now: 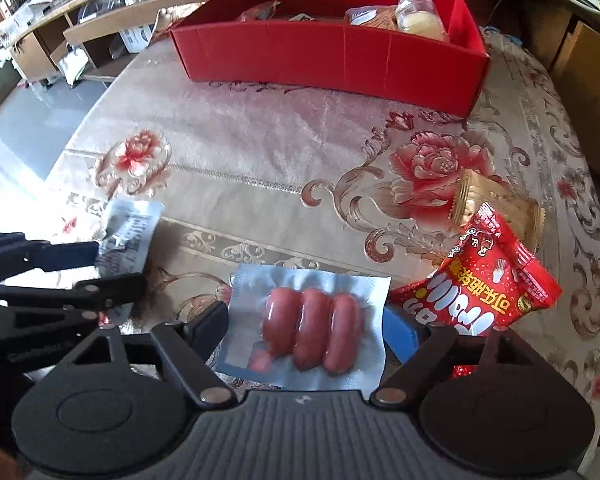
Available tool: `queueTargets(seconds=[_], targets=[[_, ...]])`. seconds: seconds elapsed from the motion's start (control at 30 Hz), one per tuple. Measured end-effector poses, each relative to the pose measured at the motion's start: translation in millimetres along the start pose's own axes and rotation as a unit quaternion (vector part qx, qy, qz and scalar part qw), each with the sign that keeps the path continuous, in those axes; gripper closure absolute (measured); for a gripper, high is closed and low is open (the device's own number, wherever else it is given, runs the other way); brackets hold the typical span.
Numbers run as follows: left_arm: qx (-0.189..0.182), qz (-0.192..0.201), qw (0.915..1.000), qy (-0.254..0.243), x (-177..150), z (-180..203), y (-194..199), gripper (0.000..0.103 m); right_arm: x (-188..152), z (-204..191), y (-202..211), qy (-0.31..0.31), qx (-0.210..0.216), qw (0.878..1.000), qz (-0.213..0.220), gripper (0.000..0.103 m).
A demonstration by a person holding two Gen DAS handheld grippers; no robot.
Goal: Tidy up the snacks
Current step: 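Grasp the white printed wrapper with the left gripper while the right moves over the sausage tray, then grasp the silver sausage tray with the right gripper while the left lifts the wrapper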
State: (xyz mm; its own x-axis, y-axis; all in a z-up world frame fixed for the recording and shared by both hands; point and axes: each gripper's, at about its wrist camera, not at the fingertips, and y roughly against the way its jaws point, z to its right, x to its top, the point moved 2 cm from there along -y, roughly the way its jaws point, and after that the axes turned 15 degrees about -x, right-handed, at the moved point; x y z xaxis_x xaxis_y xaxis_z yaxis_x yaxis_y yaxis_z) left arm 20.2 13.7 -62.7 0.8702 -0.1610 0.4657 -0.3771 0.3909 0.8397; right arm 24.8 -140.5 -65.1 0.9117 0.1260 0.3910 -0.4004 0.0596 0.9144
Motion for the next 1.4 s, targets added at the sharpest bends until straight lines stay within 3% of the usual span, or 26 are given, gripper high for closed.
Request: queueTargets(seconds=[0.13,0.17,0.23,0.47,0.73,0.83,0.93,1.13,1.2,1.23,1.4], targets=[[-0.003,0.006,0.9999,0.013,1,-3,2,0.046,0,-4,1,0.008,0.003,1.0,0.005,0.026],[-0.002,0.008,0.9999,0.014,1,-3,2,0.047,0,-2,3,0.007,0.003,1.0,0.008,0.044],[0.005,0.009,0.9998,0.014,2,-2,3,0.047,3,4,6,-0.007,0.026,1.0,0.005,0.055],[0.017,0.01,0.9997,0.016,3,0,1,0.047,2,20,1,-0.03,0.046,0.998,-0.013,0.051],[0.014,0.007,0.9998,0.011,2,0,-3,0.046,0,9,-4,-0.018,0.073,0.996,-0.041,0.027],[0.013,0.006,0.9998,0.011,2,-1,-3,0.045,0,-11,-3,0.031,0.034,0.999,-0.018,0.026],[0.009,0.006,0.9999,0.012,2,0,-2,0.045,-2,-19,-2,0.057,0.015,0.998,-0.003,0.032],[0.001,0.012,0.9998,0.014,3,1,1,0.047,-2,-2,4,0.035,0.026,0.999,-0.005,0.041],[-0.004,0.016,0.9998,0.011,4,4,3,0.048,-1,4,9,0.022,0.034,0.999,-0.001,0.049],[-0.004,0.017,0.9998,0.01,4,4,3,0.048,-1,8,12,0.014,0.039,0.999,0.001,0.058],[-0.001,0.011,0.9999,0.009,5,5,-1,0.047,1,18,3,-0.023,0.06,0.998,-0.026,0.055]])
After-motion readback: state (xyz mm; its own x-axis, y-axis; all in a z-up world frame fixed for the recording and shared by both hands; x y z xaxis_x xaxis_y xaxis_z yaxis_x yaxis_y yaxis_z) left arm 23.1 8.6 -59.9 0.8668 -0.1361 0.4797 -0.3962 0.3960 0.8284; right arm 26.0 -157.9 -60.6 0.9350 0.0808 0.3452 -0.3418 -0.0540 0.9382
